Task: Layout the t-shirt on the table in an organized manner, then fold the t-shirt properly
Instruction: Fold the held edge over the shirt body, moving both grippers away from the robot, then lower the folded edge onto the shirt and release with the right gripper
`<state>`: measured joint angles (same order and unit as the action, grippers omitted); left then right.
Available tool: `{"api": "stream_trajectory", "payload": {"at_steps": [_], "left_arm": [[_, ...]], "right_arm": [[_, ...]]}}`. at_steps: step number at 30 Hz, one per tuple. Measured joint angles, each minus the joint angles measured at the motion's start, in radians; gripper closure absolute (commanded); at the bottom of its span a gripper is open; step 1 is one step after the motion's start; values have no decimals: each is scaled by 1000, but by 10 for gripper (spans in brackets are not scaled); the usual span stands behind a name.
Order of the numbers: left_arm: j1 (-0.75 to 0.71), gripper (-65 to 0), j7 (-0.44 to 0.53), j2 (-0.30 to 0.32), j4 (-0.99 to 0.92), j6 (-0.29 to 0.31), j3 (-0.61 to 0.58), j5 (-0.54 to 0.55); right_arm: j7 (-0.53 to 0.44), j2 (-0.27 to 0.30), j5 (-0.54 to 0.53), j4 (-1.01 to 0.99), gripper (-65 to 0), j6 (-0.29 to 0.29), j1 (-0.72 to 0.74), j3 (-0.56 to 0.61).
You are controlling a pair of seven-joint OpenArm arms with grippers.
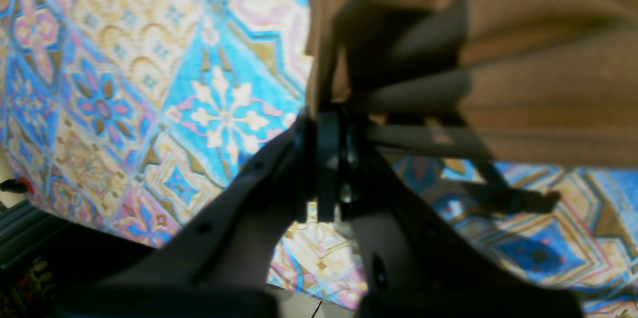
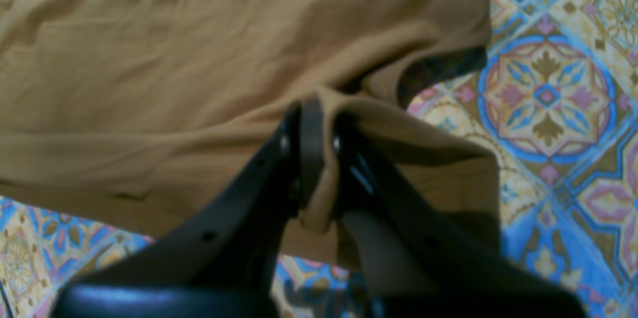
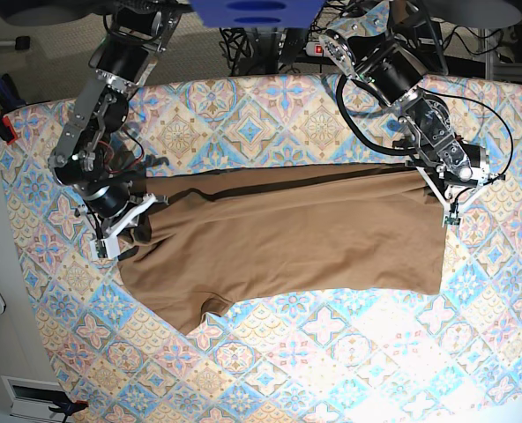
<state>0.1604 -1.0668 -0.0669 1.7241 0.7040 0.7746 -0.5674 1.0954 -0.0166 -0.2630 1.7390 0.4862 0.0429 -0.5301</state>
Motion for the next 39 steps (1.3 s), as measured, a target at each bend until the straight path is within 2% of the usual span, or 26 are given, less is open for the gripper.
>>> {"api": "stream_trajectory", "payload": {"at_steps": [6, 10, 14, 22, 31, 32, 36, 39], "left_arm": [[9, 0, -5, 2, 0, 2, 1, -2], [31, 0, -3, 14, -1, 0, 1, -2], [27, 0, -7, 12, -2, 0, 1, -3], [27, 0, -7, 12, -2, 0, 1, 0], [27, 0, -3, 12, -2, 0, 1, 0], [27, 0, -3, 12, -2, 0, 1, 0], [27, 0, -3, 12, -2, 0, 1, 0], [25, 0, -3, 12, -2, 0, 1, -4]], "right_arm": [[-1, 0, 6, -100, 0, 0, -5, 0], [-70, 1, 2, -101, 0, 0, 2, -1], [-81, 1, -3, -123, 0, 0, 2, -1], [-98, 0, 2, -227, 0, 0, -2, -96], [-113, 0, -1, -227, 0, 0, -2, -101], [-114, 0, -1, -227, -23, 0, -2, -101], [-115, 0, 3, -227, -251, -1, -2, -101], [-117, 0, 3, -217, -370, 0, -7, -101]]}}
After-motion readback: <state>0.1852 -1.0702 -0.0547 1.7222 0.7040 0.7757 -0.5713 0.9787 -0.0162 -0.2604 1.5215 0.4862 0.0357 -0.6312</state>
